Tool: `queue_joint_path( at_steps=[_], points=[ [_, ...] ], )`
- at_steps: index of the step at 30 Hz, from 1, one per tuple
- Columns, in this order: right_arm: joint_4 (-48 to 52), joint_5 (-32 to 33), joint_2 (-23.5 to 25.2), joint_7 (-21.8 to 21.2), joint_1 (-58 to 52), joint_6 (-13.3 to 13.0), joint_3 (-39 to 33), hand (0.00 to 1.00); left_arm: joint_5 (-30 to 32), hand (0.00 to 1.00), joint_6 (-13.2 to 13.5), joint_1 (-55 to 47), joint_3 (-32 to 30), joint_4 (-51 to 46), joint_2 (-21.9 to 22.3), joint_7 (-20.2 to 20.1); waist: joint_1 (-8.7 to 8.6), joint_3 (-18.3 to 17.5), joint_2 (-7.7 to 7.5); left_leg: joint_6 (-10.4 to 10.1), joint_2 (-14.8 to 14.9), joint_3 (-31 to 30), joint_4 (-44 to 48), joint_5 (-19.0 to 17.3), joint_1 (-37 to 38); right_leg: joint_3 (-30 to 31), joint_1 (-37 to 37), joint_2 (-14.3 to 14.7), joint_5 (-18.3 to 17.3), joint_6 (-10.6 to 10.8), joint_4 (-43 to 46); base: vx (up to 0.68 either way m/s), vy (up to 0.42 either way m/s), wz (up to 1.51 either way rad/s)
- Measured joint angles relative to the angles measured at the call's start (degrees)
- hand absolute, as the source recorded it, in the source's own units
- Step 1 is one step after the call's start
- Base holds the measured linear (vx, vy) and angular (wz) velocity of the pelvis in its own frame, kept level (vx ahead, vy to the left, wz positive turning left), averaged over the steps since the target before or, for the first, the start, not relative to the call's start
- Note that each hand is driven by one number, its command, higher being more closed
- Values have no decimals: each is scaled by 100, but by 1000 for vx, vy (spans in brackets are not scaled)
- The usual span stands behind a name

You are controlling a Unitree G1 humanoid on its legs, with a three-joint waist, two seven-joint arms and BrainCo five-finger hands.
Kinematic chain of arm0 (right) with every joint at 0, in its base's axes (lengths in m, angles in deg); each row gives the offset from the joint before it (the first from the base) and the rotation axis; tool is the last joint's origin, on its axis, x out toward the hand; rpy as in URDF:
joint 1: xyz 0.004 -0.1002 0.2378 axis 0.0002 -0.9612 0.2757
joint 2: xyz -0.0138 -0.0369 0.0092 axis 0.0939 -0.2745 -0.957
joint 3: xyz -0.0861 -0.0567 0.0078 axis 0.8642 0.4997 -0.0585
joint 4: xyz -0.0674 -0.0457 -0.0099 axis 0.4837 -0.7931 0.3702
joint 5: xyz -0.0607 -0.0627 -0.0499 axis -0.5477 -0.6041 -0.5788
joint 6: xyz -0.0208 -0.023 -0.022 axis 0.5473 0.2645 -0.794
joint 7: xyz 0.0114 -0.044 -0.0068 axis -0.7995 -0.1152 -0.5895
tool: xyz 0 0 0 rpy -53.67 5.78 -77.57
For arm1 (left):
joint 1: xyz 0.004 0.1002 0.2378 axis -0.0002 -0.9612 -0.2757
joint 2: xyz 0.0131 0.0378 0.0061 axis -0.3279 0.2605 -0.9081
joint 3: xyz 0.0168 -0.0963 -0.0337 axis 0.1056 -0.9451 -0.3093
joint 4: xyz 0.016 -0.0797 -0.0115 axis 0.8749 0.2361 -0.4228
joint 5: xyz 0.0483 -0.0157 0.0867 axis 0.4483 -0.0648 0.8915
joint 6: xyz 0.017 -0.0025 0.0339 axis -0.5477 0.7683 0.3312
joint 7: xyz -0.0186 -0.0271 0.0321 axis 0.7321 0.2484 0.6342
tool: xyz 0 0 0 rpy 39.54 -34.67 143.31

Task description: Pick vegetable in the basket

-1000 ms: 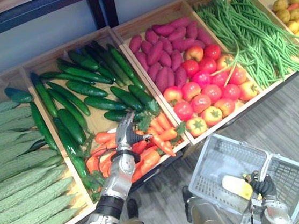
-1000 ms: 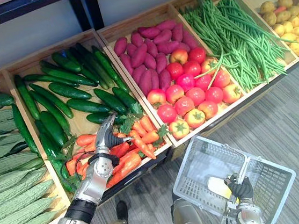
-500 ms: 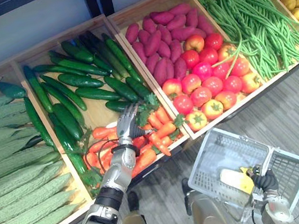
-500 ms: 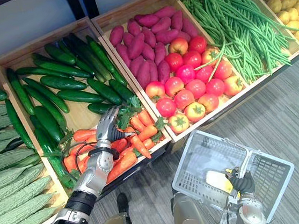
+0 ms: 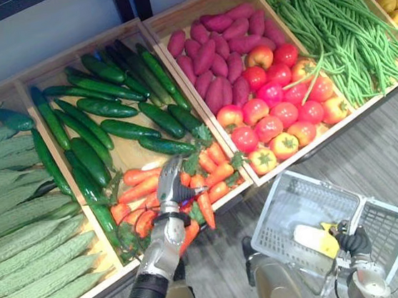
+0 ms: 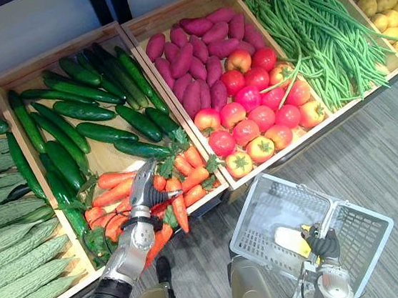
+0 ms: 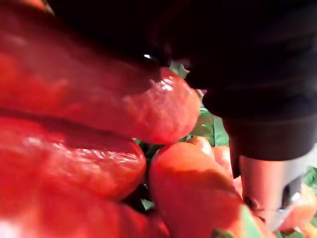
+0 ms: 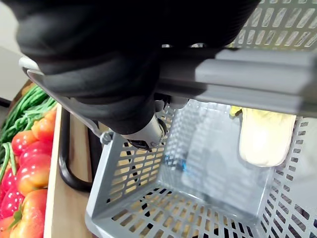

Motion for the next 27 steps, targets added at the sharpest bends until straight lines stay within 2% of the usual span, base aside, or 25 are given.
queue_joint_path(
  at_steps=[1, 2, 7, 11, 19, 27],
  points=[
    [0, 0, 8, 2, -10, 0, -2, 100, -1, 0, 2, -3, -3, -17, 9, 1, 2, 0, 0, 0, -3, 0, 2, 0, 2, 0, 3, -4, 5, -8, 1, 33, 0, 1],
    [0, 0, 34, 6, -22, -1, -7, 100, -2, 100, -4, -90, -10, -87, 43, -2, 0, 0, 0, 1, -5, 1, 17, 1, 3, -5, 12, -9, 9, -14, 1, 30, 3, 1],
    [-73, 0, 50, 9, -43, -3, -9, 100, -2, 100, -4, -223, -16, -207, 54, -21, 6, -1, 1, 1, -16, 2, 54, 1, 23, -19, 45, -25, 7, -12, 2, 12, 1, 1],
    [-202, -8, 63, -6, -6, -4, 9, 100, 6, 100, -10, -226, -35, -191, 51, -252, 10, -3, 5, 0, -14, 2, 33, -1, 75, -57, 96, -26, -23, 1, 8, -17, -9, 0],
    [-214, -8, 76, -7, 22, -4, 3, 100, -5, 100, 9, -134, -55, -97, 24, -243, 3, -19, 35, -1, -15, 23, -47, 2, 67, 31, 10, -3, -39, 3, 12, 10, -6, -3],
    [-214, -1, 87, -7, -13, -4, -15, 100, -455, 100, -21, -153, -106, -356, -15, -153, 0, -21, 36, -5, -14, 32, -37, 6, 77, 33, 18, 3, -28, -15, 13, 13, -1, -1]
  ],
)
